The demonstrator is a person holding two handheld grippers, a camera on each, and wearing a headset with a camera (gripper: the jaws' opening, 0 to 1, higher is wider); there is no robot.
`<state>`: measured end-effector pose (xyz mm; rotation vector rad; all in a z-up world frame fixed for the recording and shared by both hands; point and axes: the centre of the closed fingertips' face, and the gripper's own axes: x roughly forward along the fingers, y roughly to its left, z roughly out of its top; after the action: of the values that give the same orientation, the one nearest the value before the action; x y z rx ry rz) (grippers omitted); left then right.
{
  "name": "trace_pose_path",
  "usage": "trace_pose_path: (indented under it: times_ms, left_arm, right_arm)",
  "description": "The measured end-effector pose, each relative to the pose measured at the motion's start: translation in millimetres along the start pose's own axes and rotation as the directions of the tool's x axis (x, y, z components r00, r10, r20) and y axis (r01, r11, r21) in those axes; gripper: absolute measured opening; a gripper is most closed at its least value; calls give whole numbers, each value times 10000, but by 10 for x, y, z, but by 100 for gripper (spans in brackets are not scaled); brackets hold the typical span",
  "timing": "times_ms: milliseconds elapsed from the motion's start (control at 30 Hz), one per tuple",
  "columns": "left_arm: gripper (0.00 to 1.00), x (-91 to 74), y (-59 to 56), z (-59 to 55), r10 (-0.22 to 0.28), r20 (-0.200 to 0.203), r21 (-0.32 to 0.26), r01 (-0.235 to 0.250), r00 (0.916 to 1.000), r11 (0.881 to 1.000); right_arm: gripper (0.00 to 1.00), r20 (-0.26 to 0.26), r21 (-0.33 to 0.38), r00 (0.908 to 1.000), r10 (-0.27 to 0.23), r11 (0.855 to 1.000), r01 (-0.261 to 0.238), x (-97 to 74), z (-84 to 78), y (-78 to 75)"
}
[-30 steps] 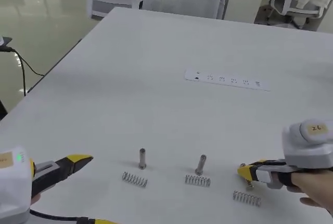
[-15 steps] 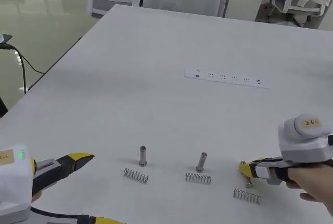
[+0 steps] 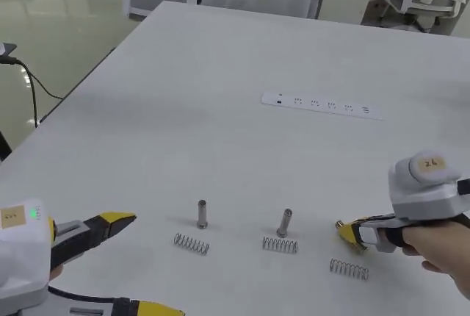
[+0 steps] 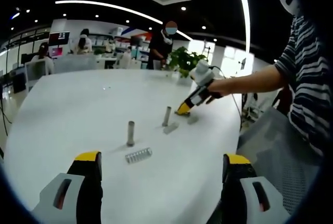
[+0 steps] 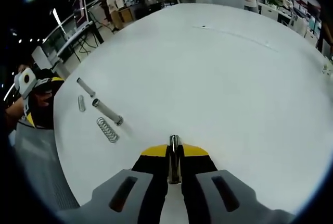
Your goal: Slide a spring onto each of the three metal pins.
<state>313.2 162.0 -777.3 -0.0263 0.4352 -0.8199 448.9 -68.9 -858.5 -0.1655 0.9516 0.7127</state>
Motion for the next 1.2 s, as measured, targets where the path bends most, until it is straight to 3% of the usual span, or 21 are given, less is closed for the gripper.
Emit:
trace_pose_path:
  times_ms: [433,1200]
  left_arm:
    - [92,-12,-5,-16,59,47,-85,-59,10000,9999]
    - [92,-21,-4,17,57,100,-64,-57,9999,10000]
  right_arm:
    - [5,683,-72,9974,242,9997,-237,-142,38,92]
    - [5,1689,-350,9854,218,9993,-161,-276,146,143]
